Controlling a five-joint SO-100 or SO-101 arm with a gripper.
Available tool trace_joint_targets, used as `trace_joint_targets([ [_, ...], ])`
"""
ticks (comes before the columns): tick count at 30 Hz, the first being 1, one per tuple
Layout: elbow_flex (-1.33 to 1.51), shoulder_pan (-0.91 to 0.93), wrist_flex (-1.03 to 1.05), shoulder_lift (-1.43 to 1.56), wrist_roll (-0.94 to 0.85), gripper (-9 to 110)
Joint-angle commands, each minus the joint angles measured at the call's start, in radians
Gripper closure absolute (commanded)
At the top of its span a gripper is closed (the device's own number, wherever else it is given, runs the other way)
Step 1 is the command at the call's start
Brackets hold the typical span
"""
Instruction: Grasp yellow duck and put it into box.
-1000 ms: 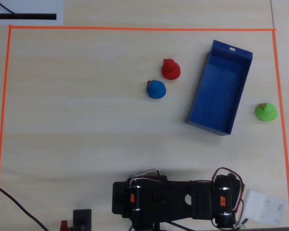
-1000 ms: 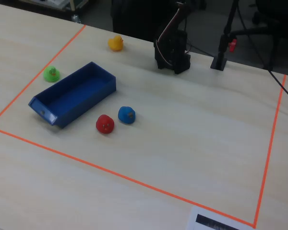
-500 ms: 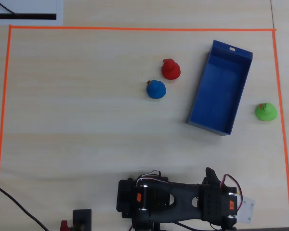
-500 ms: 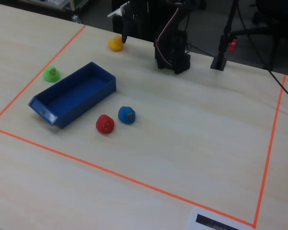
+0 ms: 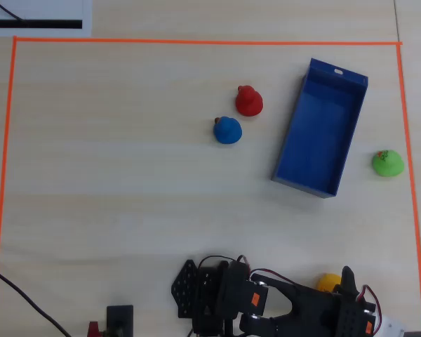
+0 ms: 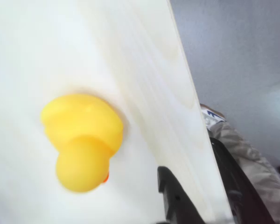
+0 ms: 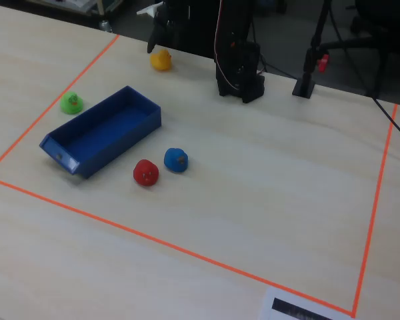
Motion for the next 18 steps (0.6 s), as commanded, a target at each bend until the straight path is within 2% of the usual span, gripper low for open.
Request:
trace_joint_targets([
  [1,-0.038,0.008,-0.034,-0.014,-0.012,51],
  [18,-0.052,-0.025,-0.078,-0.16,-0.002,58],
])
